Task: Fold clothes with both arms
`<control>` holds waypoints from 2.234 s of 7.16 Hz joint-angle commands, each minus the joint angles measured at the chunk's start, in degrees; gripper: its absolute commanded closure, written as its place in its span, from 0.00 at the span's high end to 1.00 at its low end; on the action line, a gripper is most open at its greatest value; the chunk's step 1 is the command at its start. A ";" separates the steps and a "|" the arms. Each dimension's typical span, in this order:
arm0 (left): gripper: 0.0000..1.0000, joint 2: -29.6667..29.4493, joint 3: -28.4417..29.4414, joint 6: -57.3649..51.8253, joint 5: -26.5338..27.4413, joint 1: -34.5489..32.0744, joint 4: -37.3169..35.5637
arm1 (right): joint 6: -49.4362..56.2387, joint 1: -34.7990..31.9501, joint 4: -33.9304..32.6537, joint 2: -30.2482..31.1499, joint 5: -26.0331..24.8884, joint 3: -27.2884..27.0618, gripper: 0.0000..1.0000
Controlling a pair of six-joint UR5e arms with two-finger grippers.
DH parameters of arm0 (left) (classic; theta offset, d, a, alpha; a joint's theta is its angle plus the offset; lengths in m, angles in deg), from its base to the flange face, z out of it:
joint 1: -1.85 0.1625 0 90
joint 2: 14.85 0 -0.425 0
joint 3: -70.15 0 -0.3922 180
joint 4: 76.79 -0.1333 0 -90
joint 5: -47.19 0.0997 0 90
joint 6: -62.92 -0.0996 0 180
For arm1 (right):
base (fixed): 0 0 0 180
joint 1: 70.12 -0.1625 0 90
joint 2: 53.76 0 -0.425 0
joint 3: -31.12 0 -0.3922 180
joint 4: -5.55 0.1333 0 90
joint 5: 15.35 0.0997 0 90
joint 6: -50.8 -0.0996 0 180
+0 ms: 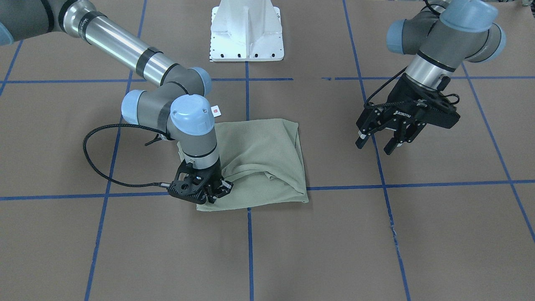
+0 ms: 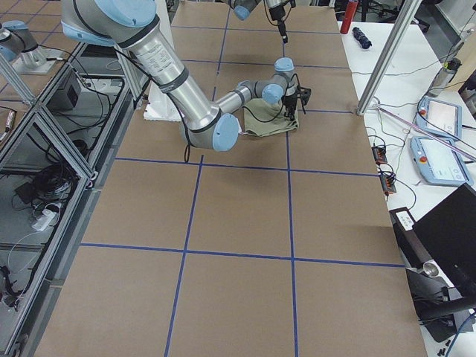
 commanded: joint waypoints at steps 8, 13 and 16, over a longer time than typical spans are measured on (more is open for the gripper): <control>0.84 11.68 0.63 -36.45 -8.86 -15.87 -4.45 | 39.29 -24.67 -10.10 28.38 21.30 -25.31 0.00; 1.00 12.22 2.21 -73.60 -18.82 -38.92 -27.05 | 86.31 -47.43 -27.57 41.44 26.74 -29.83 0.82; 1.00 13.89 2.04 -75.74 -19.00 -41.58 -35.65 | 88.06 -50.02 -33.31 45.38 31.11 -33.52 1.00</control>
